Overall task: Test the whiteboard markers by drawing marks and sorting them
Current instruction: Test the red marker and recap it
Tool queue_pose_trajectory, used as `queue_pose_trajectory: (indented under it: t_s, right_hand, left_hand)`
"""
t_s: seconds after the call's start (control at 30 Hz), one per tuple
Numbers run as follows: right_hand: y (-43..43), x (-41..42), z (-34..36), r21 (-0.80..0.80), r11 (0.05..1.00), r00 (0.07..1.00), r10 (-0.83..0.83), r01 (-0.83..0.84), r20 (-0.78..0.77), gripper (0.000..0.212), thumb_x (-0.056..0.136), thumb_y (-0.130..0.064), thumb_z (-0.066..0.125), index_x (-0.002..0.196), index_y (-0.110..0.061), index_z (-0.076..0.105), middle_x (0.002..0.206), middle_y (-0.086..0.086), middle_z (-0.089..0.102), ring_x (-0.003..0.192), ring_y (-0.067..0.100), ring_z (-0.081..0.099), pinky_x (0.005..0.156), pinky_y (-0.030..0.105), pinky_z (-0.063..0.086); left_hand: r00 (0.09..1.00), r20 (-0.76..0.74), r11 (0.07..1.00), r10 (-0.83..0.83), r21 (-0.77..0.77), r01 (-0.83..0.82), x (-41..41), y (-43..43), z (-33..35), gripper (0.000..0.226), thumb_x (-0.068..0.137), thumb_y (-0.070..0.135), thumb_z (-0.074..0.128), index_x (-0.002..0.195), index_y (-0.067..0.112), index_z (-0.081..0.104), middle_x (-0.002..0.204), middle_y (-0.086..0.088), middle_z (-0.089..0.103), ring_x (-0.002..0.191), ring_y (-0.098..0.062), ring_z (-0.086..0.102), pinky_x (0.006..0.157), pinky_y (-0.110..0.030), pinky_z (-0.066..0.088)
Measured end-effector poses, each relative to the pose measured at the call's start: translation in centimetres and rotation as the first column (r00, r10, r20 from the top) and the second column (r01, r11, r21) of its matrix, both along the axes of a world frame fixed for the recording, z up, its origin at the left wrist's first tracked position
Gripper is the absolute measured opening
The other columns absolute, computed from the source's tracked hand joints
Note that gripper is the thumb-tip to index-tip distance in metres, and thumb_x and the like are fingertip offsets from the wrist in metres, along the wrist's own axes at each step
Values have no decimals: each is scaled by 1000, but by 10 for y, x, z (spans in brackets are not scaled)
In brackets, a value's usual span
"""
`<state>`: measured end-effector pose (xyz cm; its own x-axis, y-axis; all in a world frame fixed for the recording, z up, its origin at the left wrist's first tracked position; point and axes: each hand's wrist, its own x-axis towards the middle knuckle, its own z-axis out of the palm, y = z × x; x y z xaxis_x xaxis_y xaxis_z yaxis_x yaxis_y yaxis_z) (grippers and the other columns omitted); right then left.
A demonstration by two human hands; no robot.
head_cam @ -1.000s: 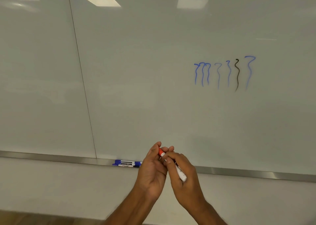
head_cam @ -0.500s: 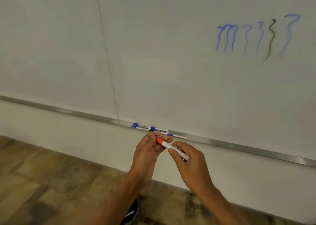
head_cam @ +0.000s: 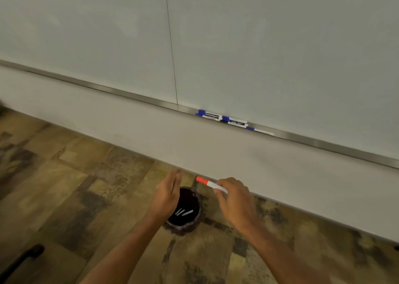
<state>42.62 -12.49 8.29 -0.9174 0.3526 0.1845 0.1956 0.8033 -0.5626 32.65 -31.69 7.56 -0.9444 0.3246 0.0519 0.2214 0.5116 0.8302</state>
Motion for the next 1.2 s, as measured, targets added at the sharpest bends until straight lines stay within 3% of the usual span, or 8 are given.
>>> queue_pose_trajectory:
  t_s: [0.07,0.17,0.3,0.47,0.6,0.9,1.1,1.2]
  right_hand:
    - [-14,-16,-30,51,999,999,-5,2,48,12,91,-27,65,101,-24,71,93,-3,67,88,22,61,75,37,49]
    - [-31,-40,-71,92,996,994,-20,9,110,13,90,-25,64,101,-23,71,97,-3,66,91,23,61,77,38,48]
    - [-44,-71,-113,161,987,987,-28,3,158,15,90,-23,63,102,-22,72,100,-4,67,94,23,61,79,38,47]
    - [-51,-107,-153,212,977,971,-38,-13,236,20,91,-25,63,107,-20,73,107,-1,67,102,25,60,83,41,46]
    - [-55,-135,-183,231,972,954,-29,-43,299,25,97,-33,55,114,-24,71,112,-2,66,106,23,57,86,39,43]
    - [-59,-192,-228,133,991,941,-29,-17,338,32,96,-30,55,124,-18,63,125,2,62,122,26,52,99,44,43]
    - [-52,-177,-230,45,995,945,-95,85,314,31,95,-28,59,123,-16,65,125,3,64,121,25,54,100,44,40]
    - [-47,-164,-218,16,992,956,-123,124,267,27,96,-26,60,119,-15,66,123,3,65,119,25,55,100,41,37]
  left_hand:
    - [997,-56,987,-49,-158,40,-17,-17,-29,41,107,32,38,142,15,51,148,-2,51,141,-21,43,110,-29,33]
    - [991,-63,938,-116,-336,89,-37,-36,-64,61,103,45,21,153,14,37,164,-5,26,154,-19,13,121,-30,9]
    - [978,-92,902,-186,-412,132,-59,-51,-96,74,98,53,4,157,12,24,167,-7,12,151,-13,-8,122,-29,-5]
    - [974,-81,881,-211,-448,153,-86,-54,-128,79,98,58,-8,159,13,16,167,-5,2,152,-13,-15,121,-28,-11]
    - [972,-72,874,-222,-457,166,-103,-53,-149,66,103,48,2,159,14,11,165,1,-7,148,-6,-27,119,-22,-18]
    - [976,-64,886,-209,-436,161,-137,-54,-183,68,102,50,0,159,16,12,166,0,-4,151,-7,-20,120,-22,-16]
    - [974,-65,894,-216,-415,171,-143,-50,-183,78,99,58,-10,159,14,13,167,-2,-2,151,-8,-19,121,-24,-14]
    - [971,-89,894,-221,-416,165,-148,-44,-173,70,103,52,0,159,14,14,167,-2,0,151,-8,-20,121,-23,-14]
